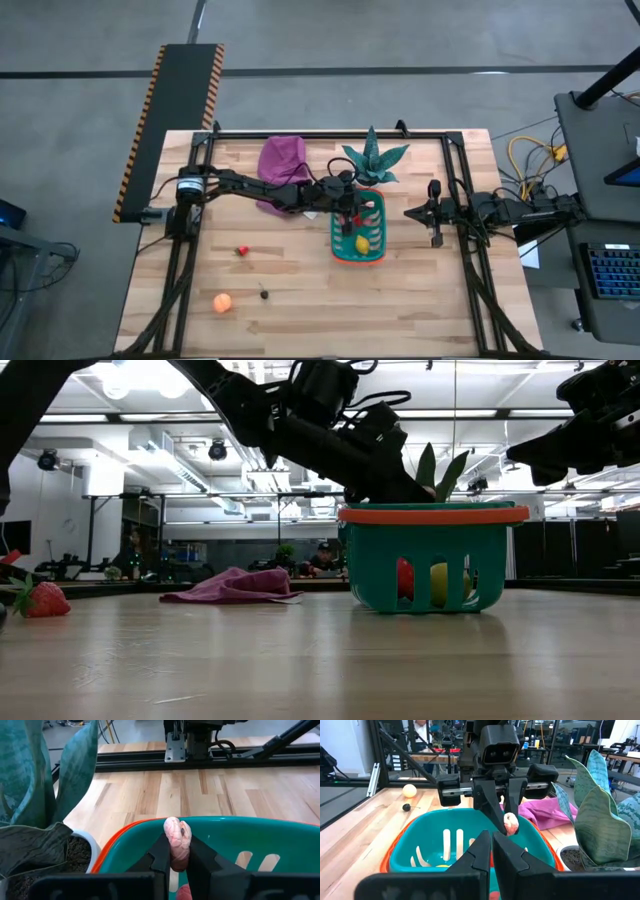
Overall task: Pick and placing Produce into tupperware
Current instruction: Put the right pink peach into the blue basket
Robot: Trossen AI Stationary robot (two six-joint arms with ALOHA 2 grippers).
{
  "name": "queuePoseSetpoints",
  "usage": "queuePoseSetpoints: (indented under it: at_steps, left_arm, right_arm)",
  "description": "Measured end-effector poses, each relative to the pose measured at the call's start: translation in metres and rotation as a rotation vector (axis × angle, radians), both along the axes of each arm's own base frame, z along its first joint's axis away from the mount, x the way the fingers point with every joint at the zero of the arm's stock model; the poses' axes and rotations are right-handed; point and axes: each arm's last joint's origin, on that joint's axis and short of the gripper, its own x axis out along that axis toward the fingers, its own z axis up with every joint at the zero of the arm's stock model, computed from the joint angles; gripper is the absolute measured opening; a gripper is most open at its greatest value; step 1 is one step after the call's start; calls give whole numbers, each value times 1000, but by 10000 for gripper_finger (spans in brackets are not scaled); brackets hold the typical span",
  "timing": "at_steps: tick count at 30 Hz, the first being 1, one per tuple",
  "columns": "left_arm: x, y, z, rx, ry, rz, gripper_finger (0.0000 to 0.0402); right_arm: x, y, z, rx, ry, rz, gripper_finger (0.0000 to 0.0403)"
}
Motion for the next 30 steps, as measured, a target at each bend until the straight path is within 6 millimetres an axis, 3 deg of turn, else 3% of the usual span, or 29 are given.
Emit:
queuePoseSetpoints:
  at_steps: [23, 30]
  left_arm:
    - [0, 6, 2, -42, -21, 29, 22]
    - [0, 6, 2, -42, -20, 28, 71]
  right_arm:
    - [0, 0, 0, 0, 0, 0, 9]
    - [0, 0, 0, 0, 0, 0, 9]
